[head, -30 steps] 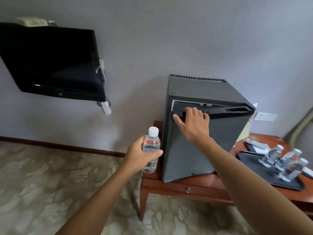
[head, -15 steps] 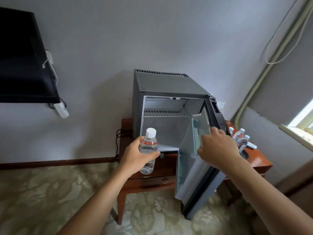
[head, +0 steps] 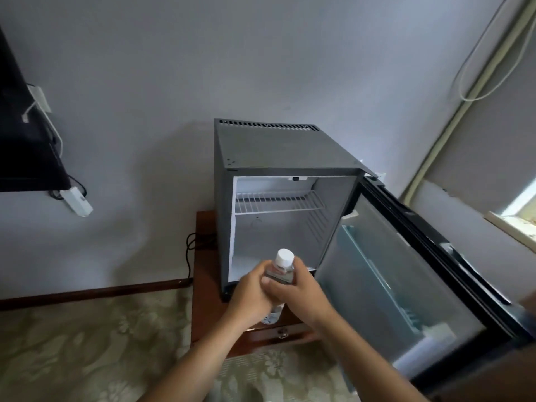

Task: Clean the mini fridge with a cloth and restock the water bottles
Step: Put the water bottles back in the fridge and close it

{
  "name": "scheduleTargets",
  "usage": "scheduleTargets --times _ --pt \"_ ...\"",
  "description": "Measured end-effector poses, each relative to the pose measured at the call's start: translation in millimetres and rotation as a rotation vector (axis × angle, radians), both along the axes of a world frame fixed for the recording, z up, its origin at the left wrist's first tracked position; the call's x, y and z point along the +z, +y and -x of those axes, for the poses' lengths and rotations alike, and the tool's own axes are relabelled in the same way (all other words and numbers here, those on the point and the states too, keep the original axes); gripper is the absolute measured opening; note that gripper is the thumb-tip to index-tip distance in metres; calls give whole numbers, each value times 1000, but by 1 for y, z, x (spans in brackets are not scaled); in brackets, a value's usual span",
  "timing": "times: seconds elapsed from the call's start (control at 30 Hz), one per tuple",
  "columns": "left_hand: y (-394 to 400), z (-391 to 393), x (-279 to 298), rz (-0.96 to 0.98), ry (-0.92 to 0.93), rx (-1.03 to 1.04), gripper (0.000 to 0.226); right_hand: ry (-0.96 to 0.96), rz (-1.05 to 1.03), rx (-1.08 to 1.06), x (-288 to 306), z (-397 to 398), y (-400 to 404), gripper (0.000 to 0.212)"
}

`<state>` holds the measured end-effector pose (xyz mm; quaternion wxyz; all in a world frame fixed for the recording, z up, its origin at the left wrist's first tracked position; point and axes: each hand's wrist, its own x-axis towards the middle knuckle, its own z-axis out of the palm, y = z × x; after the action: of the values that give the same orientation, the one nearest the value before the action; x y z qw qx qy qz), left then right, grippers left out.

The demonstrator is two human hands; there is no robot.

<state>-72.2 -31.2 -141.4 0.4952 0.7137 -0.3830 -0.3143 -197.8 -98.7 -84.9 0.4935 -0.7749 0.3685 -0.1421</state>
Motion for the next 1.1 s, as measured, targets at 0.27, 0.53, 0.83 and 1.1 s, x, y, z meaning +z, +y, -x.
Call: scheduleTargets --times 0.27,0.53,0.83,1.1 --pt "-70 -63 -33 -220 -24 -10 68 3 -43 -195 -101 -112 -120 28" --pt "-103 -110 -62 -431 -29 2 80 59 -111 -83 -147 -242 -207 27" --pt "-106 -131 -73 -461 -17 64 76 488 65 307 -186 -312 -244 42" --pt "-87 -116 -60 -459 -43 69 74 446 15 158 -191 -308 -258 48"
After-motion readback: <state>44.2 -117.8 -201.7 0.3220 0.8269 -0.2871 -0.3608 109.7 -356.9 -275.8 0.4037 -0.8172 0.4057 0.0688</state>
